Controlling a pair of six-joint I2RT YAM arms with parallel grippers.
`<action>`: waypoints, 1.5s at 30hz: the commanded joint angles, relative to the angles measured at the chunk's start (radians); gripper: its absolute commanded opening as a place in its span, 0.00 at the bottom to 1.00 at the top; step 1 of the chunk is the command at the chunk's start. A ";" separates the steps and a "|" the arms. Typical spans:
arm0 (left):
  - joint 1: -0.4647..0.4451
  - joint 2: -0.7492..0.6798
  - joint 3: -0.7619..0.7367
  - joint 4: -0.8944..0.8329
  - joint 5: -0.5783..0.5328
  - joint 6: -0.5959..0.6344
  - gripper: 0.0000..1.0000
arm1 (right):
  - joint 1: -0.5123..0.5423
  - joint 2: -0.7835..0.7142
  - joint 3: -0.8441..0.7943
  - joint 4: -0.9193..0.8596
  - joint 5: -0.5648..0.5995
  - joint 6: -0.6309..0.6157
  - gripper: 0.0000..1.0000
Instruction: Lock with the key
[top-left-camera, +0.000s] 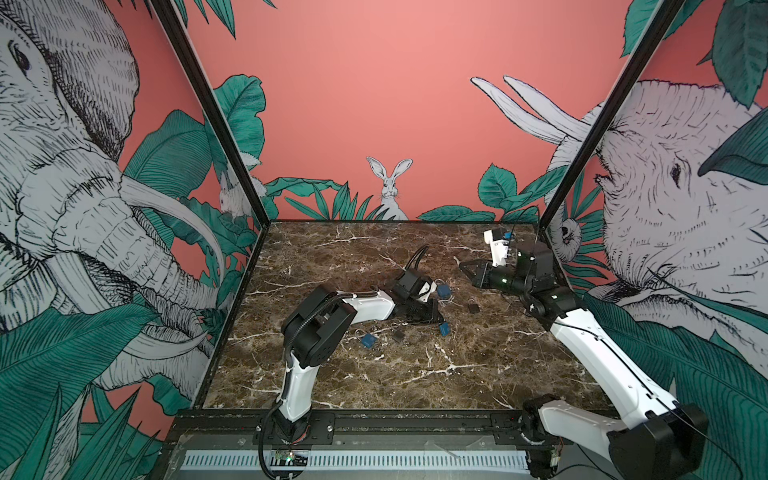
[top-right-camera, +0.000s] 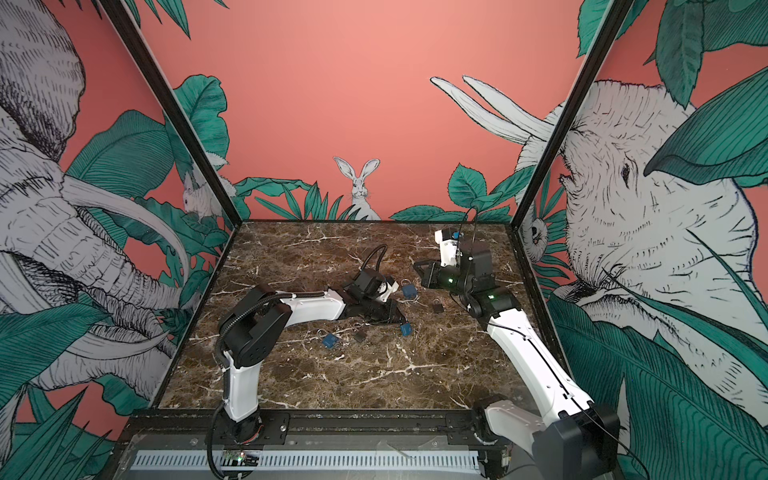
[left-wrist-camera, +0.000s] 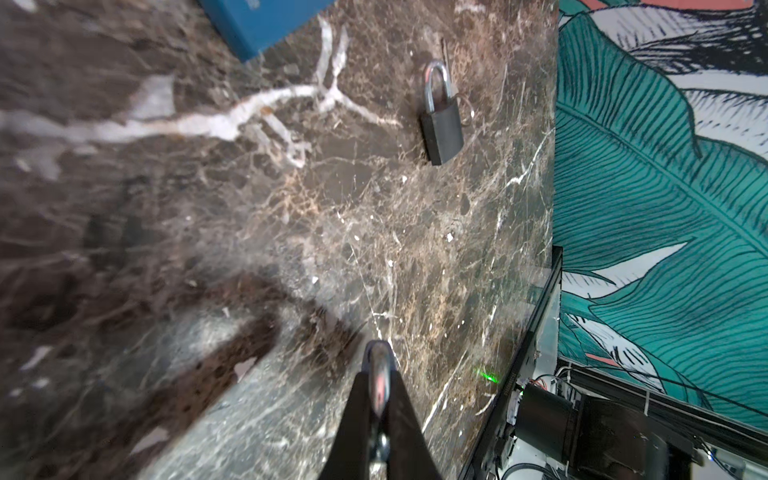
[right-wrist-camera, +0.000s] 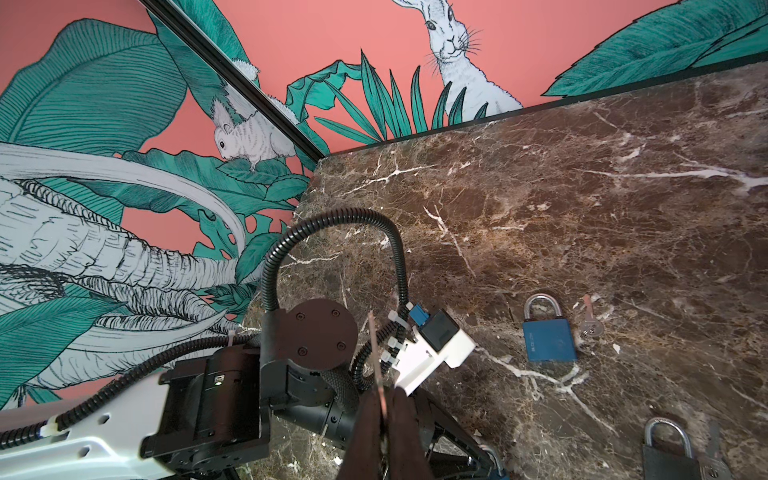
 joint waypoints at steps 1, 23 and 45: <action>-0.006 -0.006 0.021 0.037 0.025 -0.021 0.00 | -0.004 0.002 -0.004 0.026 -0.002 -0.013 0.00; -0.005 -0.039 0.024 -0.048 -0.034 0.026 0.36 | -0.004 -0.002 -0.027 0.036 -0.003 -0.007 0.00; 0.081 -0.312 -0.059 -0.120 -0.251 0.129 0.36 | -0.004 -0.046 -0.024 -0.078 0.084 -0.080 0.00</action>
